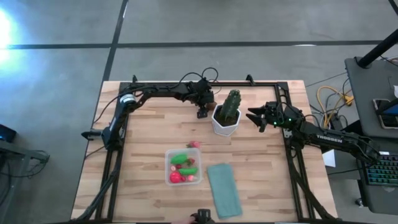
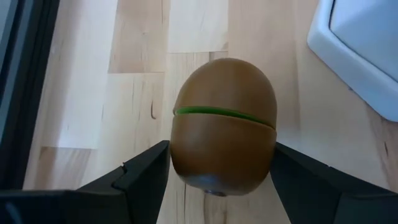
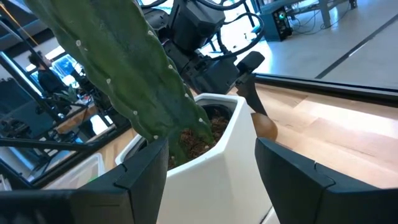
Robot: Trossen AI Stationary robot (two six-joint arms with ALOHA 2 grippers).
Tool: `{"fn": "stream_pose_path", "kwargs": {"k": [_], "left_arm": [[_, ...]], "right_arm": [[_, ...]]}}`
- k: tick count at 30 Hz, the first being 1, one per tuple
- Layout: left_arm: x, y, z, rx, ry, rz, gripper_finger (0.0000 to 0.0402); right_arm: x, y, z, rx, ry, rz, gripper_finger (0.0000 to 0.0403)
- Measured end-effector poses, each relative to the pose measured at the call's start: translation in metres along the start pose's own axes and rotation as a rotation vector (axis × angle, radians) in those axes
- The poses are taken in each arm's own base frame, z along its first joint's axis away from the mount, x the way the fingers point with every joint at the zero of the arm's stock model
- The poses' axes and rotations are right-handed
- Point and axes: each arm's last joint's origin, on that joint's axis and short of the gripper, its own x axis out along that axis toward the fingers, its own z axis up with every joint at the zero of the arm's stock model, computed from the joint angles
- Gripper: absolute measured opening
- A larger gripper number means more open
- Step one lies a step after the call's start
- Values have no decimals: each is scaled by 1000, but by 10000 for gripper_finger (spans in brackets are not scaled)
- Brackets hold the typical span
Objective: Pick and placing Produce into tupperware
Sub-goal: Put the kiwi into the transparent bin
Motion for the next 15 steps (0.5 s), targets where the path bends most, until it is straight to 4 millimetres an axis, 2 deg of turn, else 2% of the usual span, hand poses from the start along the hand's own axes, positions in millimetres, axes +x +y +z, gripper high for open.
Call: {"fn": "stream_pose_path", "kwargs": {"k": [9, 15], "left_arm": [[0, 1, 1, 2, -7, 15, 207], [0, 0, 1, 5, 4, 33, 215]], "right_arm": [[0, 0, 0, 0, 0, 0, 233], [0, 0, 0, 0, 0, 0, 233]]}}
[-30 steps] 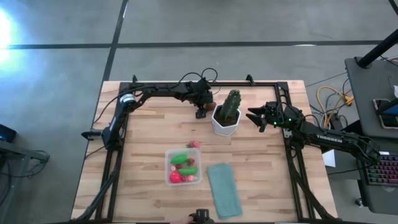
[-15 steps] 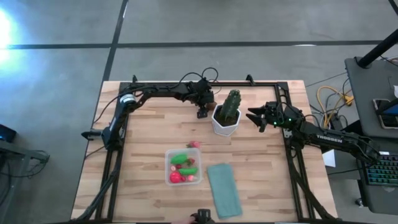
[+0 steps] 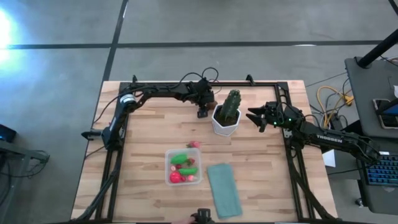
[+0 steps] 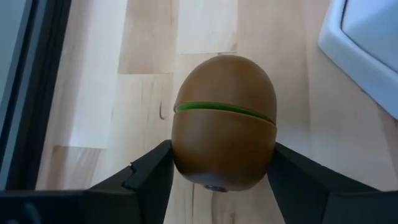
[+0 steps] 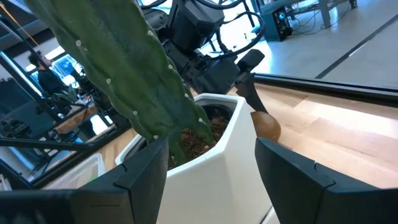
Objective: Pick and placing Produce into tupperware
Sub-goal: Put the kiwi into the transparent bin
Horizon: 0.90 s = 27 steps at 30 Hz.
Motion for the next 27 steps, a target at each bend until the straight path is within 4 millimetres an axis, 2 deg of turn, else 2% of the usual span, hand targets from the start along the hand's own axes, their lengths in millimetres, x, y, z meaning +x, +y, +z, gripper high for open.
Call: {"fn": "stream_pose_path", "kwargs": {"k": [8, 14, 21, 27], "left_arm": [[-7, 1, 2, -1, 60, -2, 216], [-31, 1, 10, 2, 59, 15, 216], [-83, -1, 17, -7, 72, 30, 216], [-136, -14, 15, -130, 33, 47, 216]], "right_arm": [[0, 0, 0, 0, 0, 0, 233], [0, 0, 0, 0, 0, 0, 233], [0, 0, 0, 0, 0, 0, 233], [0, 0, 0, 0, 0, 0, 233]]}}
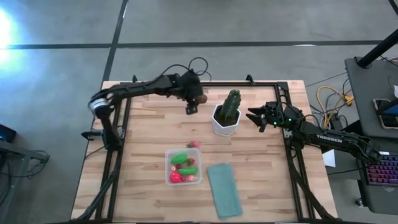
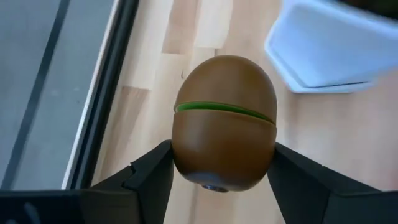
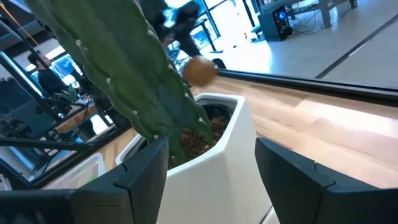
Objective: Pick and placing Produce into tupperware
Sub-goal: Put the kiwi into the transparent bin
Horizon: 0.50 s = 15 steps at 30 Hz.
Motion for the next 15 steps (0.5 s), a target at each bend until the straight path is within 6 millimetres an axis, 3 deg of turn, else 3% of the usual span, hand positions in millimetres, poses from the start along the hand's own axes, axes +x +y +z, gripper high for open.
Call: {"fn": "stream_pose_path", "kwargs": {"k": [7, 15], "left_arm": [[-66, -47, -27, 24, -58, -62, 216], [-116, -135, -73, 185, -106, -261, 216]], "right_arm": [[0, 0, 0, 0, 0, 0, 233], [0, 0, 0, 0, 0, 0, 233]]}}
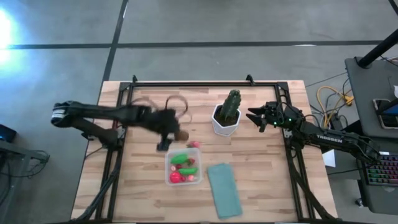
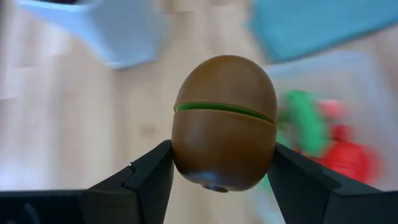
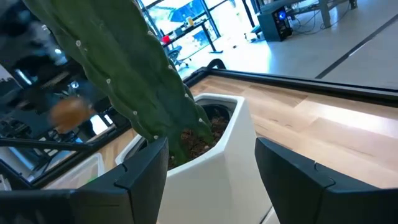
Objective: Pick and placing Produce into tupperware
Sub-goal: Put the kiwi into the transparent bin
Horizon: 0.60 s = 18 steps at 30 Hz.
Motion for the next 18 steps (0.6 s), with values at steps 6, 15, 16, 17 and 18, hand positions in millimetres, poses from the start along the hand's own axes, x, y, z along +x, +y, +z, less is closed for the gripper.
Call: {"fn": "stream_pose_path", "kwargs": {"k": [6, 15, 16, 17, 18], "left_arm": [[14, -59, -15, -42, 66, -92, 216], [51, -88, -13, -232, 203, -109, 219], [54, -89, -13, -262, 212, -103, 223], [56, -89, -13, -294, 227, -100, 228], [59, -89, -15, -316, 249, -102, 234]], "right_arm": [[0, 0, 0, 0, 0, 0, 233], [0, 0, 0, 0, 0, 0, 233], [0, 0, 0, 0, 0, 0, 233], [0, 0, 0, 0, 0, 0, 233], [0, 0, 0, 0, 0, 0, 233]]}}
